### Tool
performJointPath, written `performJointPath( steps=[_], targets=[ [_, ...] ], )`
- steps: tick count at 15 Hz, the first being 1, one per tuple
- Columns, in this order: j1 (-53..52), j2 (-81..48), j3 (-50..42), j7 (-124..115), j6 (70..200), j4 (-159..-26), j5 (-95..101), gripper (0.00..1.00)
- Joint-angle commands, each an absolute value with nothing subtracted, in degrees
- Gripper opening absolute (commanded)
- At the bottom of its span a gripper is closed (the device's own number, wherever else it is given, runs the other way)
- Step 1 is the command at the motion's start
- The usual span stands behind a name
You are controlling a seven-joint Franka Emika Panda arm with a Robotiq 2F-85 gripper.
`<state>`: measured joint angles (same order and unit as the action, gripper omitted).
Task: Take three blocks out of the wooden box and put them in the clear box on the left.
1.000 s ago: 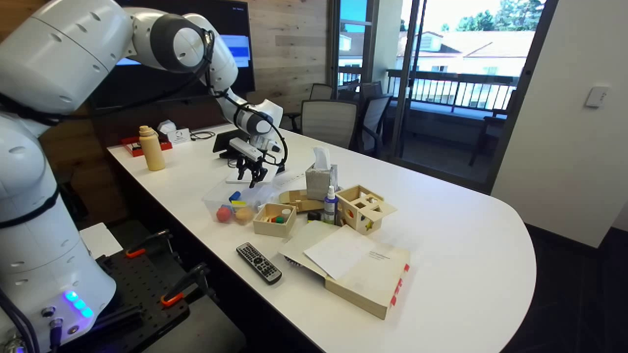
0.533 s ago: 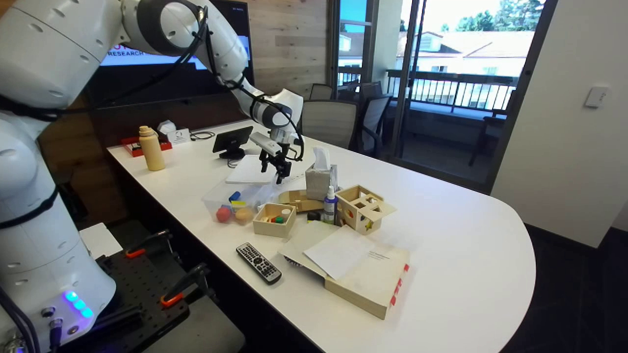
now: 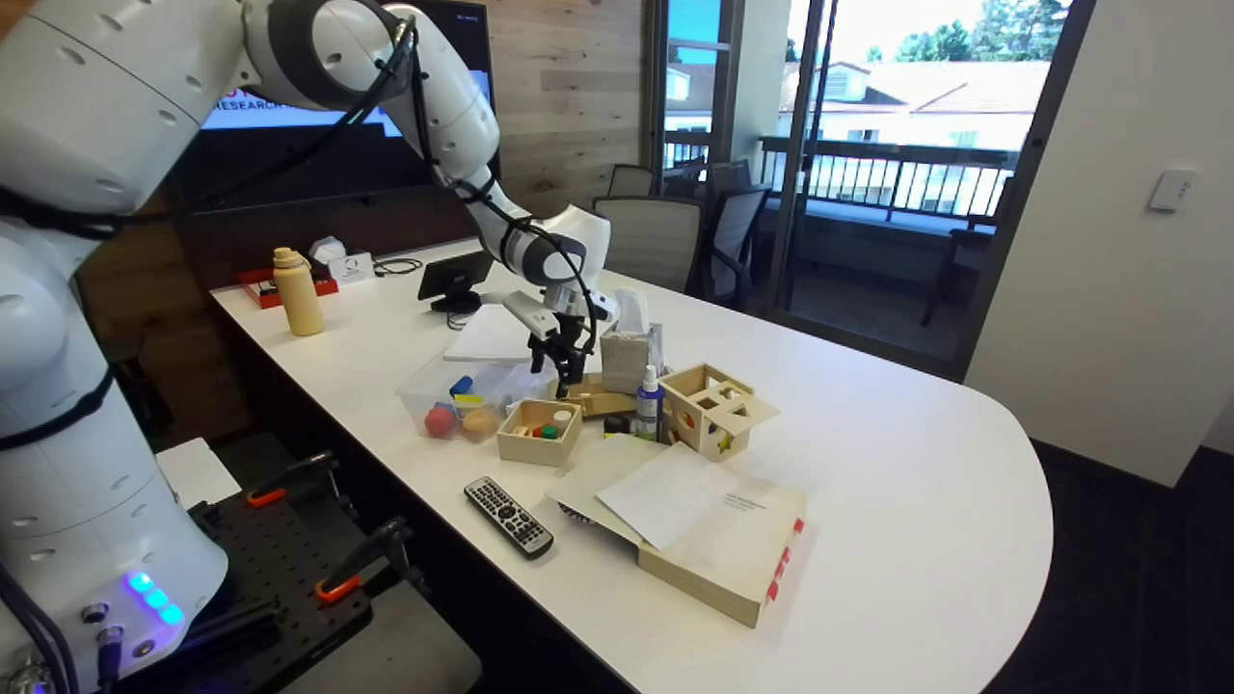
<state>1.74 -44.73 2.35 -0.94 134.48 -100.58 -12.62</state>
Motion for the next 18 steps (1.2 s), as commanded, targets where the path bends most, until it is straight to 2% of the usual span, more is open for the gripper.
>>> performJointPath(
  steps=[1,18],
  targets=[
    [1.5,-45.1,2.3,-3.6,135.3,-102.0,-13.0,1.0],
    [2.4,-51.4,3.0,-3.7,137.3,-98.8,-13.6,1.0]
  ],
)
